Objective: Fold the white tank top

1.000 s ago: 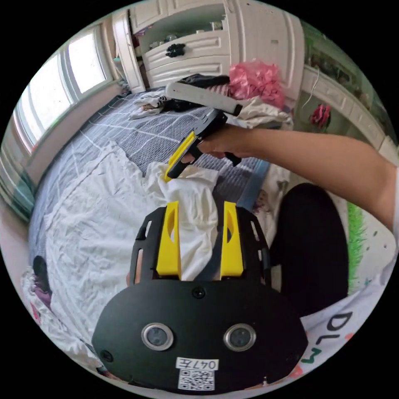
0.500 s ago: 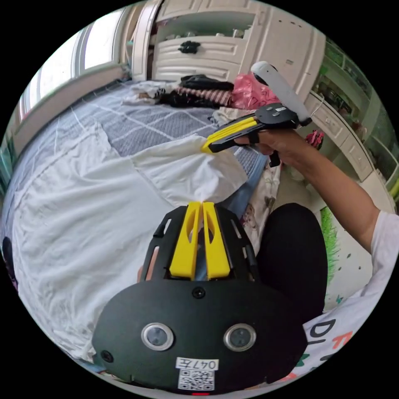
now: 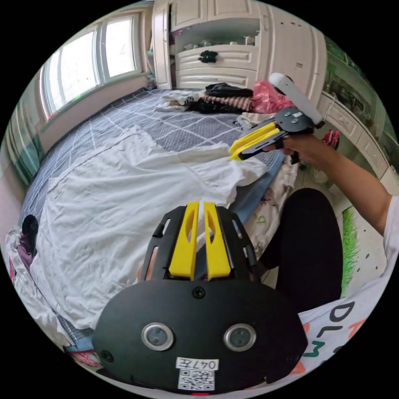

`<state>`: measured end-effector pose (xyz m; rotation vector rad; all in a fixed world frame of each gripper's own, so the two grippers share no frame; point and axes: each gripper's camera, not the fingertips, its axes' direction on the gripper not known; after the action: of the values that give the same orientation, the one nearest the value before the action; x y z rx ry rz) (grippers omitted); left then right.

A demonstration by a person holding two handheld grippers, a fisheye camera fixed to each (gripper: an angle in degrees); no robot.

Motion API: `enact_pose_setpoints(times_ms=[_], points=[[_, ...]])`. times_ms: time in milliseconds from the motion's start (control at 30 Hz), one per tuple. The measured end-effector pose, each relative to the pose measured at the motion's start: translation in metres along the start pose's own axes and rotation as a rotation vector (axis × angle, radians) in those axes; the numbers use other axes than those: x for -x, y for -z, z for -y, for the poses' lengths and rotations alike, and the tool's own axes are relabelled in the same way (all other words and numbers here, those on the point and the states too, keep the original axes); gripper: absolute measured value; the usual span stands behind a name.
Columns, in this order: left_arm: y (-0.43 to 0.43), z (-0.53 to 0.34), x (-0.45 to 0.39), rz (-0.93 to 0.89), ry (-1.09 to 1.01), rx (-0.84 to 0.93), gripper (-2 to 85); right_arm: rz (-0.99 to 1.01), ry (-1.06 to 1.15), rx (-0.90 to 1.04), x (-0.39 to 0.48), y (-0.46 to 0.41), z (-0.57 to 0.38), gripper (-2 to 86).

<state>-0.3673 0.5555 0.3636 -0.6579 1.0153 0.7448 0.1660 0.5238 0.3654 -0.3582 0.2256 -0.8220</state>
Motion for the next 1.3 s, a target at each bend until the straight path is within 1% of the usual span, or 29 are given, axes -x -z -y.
enact_pose_setpoints(times_ms=[67,133,200,267,333,367,400,467,533,567,633,667,700,733,767,833,933,1033,1133,1200,1233,1300], points=[[-0.023,-0.01,0.006,-0.014,-0.004,0.087,-0.1,0.006,0.017,0.061,0.013,-0.013,0.012,1.7],[-0.034,-0.019,0.006,-0.045,-0.002,0.13,-0.4,0.003,-0.002,0.131,0.021,-0.024,0.018,1.2],[-0.031,-0.029,0.007,-0.061,0.012,0.104,-0.5,0.002,-0.036,0.138,0.024,-0.021,0.023,1.0],[-0.005,-0.044,0.02,-0.103,0.069,0.012,-0.3,-0.033,-0.045,0.149,0.032,-0.007,0.036,1.0],[0.022,-0.061,0.042,-0.111,0.135,-0.051,0.2,-0.071,0.021,0.064,0.056,0.024,0.072,1.2],[0.04,-0.076,0.061,-0.075,0.187,-0.084,1.1,-0.073,0.048,0.039,0.065,0.032,0.085,1.3],[0.05,-0.085,0.071,-0.046,0.217,-0.098,1.5,-0.075,0.113,-0.01,0.085,0.047,0.116,1.5],[0.085,-0.13,0.118,0.088,0.366,-0.127,4.4,-0.06,0.222,-0.084,0.12,0.062,0.168,2.0],[0.107,-0.169,0.154,0.161,0.492,-0.152,6.9,0.02,0.361,-0.185,0.174,0.07,0.245,2.7],[0.12,-0.194,0.175,0.196,0.558,-0.166,8.4,0.05,0.392,-0.208,0.187,0.071,0.266,2.9],[0.133,-0.227,0.204,0.244,0.654,-0.165,10.3,0.174,0.501,-0.272,0.244,0.065,0.35,3.5],[0.138,-0.245,0.224,0.246,0.71,-0.156,11.1,0.198,0.525,-0.282,0.259,0.063,0.371,3.6],[0.14,-0.253,0.234,0.239,0.738,-0.154,11.5,0.233,0.57,-0.295,0.288,0.056,0.412,3.9],[0.142,-0.269,0.253,0.218,0.791,-0.163,12.1,0.264,0.601,-0.292,0.317,0.047,0.453,4.1],[0.141,-0.282,0.27,0.191,0.831,-0.173,12.7,0.279,0.612,-0.286,0.33,0.043,0.472,4.2],[0.133,-0.299,0.289,0.174,0.864,-0.168,13.8,0.326,0.624,-0.241,0.38,0.018,0.546,4.6],[0.117,-0.317,0.305,0.17,0.855,-0.14,15.8,0.382,0.605,-0.14,0.43,-0.019,0.616,5.3],[0.108,-0.328,0.315,0.124,0.855,-0.161,16.7,0.32,0.581,-0.081,0.466,-0.051,0.657,8.0],[0.088,-0.333,0.328,0.082,0.859,-0.122,16.8,0.286,0.582,0.019,0.492,-0.08,0.681,8.9],[0.074,-0.337,0.334,0.042,0.868,-0.111,16.2,0.302,0.586,0.074,0.504,-0.094,0.69,5.7],[0.07,-0.339,0.334,0.065,0.874,-0.106,15.4,0.276,0.592,0.069,0.51,-0.099,0.693,2.3],[0.069,-0.344,0.334,0.108,0.883,-0.106,13.4,0.217,0.62,0.029,0.516,-0.097,0.696,0.7]])
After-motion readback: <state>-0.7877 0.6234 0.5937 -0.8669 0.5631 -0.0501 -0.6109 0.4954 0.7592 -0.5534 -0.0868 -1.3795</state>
